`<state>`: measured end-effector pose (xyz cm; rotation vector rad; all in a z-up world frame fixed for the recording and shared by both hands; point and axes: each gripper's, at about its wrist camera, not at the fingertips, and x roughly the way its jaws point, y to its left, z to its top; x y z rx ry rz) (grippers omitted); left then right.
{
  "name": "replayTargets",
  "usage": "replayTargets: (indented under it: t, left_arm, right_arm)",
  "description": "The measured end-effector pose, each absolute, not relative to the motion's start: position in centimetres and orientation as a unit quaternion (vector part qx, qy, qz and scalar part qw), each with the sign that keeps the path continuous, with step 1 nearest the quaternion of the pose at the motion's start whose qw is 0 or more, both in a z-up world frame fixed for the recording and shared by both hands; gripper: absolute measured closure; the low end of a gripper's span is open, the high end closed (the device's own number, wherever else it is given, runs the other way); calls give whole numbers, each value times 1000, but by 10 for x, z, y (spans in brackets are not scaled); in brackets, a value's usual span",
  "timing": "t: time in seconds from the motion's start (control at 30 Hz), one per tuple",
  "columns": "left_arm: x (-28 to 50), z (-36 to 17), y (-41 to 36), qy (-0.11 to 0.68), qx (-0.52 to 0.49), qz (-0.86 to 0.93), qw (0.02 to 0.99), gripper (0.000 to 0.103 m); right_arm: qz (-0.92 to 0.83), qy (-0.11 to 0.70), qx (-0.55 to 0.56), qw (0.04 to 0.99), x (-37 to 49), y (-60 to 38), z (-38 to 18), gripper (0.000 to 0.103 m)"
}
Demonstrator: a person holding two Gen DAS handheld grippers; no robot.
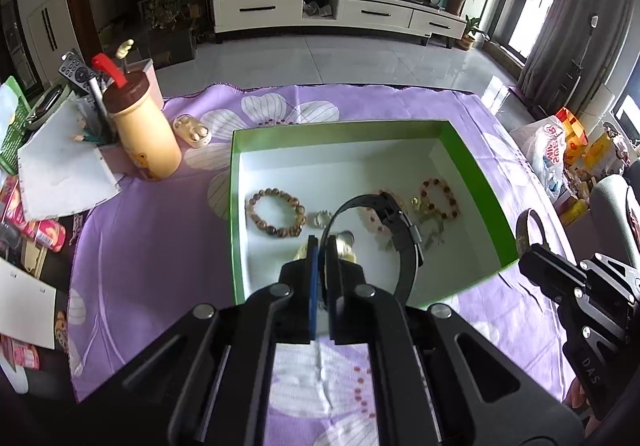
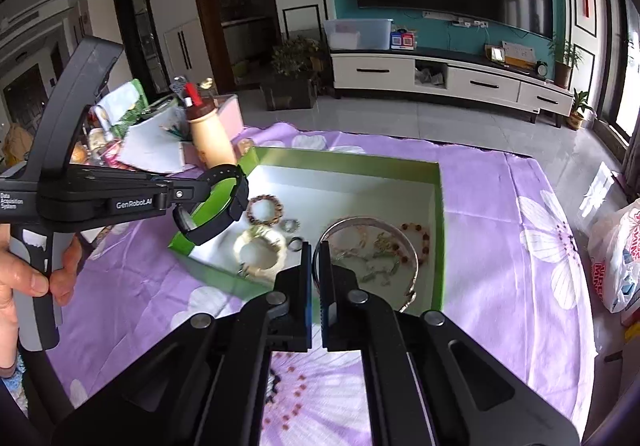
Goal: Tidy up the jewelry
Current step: 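Carry the black watch and silver bangle into the green box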
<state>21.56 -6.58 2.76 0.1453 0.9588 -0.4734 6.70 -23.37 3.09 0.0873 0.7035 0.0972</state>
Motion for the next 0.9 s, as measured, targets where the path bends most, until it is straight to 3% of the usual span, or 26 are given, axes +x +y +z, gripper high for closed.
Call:
replayTargets:
  t: [0.9]
  left_arm:
    - [296,-10,-112,504,54,-199,839,100]
  right_arm:
    - [29,389,55,919,160,-265,22,101]
